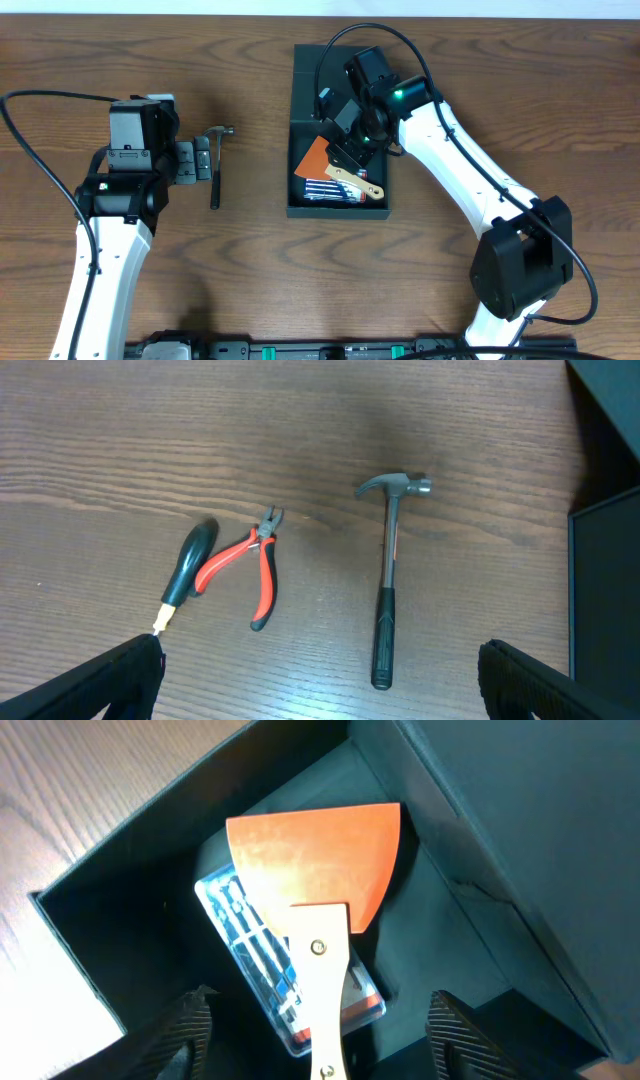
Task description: Pack container
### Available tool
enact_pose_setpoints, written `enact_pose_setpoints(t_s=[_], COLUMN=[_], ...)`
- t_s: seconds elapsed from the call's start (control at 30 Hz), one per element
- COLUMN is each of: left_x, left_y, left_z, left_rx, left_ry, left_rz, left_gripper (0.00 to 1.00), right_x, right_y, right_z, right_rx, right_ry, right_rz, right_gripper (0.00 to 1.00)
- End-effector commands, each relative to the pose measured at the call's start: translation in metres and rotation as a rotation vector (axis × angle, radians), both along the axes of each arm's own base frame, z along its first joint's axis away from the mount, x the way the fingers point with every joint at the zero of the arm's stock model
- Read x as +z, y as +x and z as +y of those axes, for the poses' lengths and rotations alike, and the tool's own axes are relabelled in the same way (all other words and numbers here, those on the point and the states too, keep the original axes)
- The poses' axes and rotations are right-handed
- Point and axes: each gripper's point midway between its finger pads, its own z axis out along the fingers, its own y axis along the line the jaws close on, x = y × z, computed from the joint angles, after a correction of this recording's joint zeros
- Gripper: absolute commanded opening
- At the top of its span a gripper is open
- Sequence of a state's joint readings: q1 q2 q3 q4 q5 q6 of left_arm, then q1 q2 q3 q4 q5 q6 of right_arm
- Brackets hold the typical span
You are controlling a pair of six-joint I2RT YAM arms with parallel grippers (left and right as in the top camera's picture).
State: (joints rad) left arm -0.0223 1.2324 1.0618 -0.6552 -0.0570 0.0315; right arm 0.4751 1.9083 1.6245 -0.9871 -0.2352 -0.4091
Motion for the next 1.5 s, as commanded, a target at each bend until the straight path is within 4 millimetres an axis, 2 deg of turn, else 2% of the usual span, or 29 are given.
enact_pose_setpoints(t_s=[0.0,0.2,0.3,0.4,0.5,0.6,0.7,0.8,0.87,0.97,1.13,1.3,1.47], left_x=[0.012,0.012,0.012,0.012,0.011,0.004,-0.003,-0.025,-0.044,-0.067,-0.072,-0.073,-0.094], left_y=[0.002,0.002,0.002,0.003,0.002,-0.006,-0.008,-0.018,-0.024,-0.027,-0.004,0.031,0.057], left_z=[0.003,0.003,0.003,0.002,-0.005,-0.02,-0.031,-0.021,-0.015,-0.014,-0.015,-0.015,-0.012], left_rx=[0.001,0.001,0.001,-0.002,-0.01,-0.032,-0.058,0.03,0.054,0.063,0.034,-0.052,-0.12], left_ry=[0.016,0.017,0.017,0.011,-0.033,-0.131,-0.192,-0.171,-0.142,-0.129,-0.109,-0.064,-0.011], left_rz=[-0.028,-0.028,-0.028,-0.029,-0.027,0.018,0.05,0.153,0.238,0.354,0.427,0.458,0.471], left_gripper=[0.98,0.98,0.98,0.98,0.98,0.98,0.98,0.98,0.98,0.98,0.99,0.99,0.99], right_x=[0.0,0.017,0.037,0.065,0.093,0.109,0.107,0.097,0.092,0.084,0.079,0.078,0.078], right_y=[-0.006,-0.009,0.006,0.031,0.057,0.077,0.086,0.086,0.084,0.08,0.079,0.079,0.078], right_z=[-0.001,-0.003,-0.007,-0.026,-0.063,-0.114,-0.17,-0.222,-0.249,-0.276,-0.297,-0.297,-0.297], right_rx=[0.004,-0.015,-0.128,-0.333,-0.544,-0.725,-0.887,-1.007,-1.069,-1.133,-1.181,-1.18,-1.177], right_ry=[-0.006,0.009,0.06,0.139,0.213,0.257,0.261,0.24,0.23,0.22,0.216,0.215,0.213], right_rz=[0.02,0.004,-0.028,-0.05,-0.074,-0.092,-0.082,-0.062,-0.049,-0.031,-0.025,-0.022,-0.021], right_gripper=[0.68,0.67,0.66,0.7,0.79,0.84,0.88,0.9,0.91,0.92,0.97,0.96,0.96])
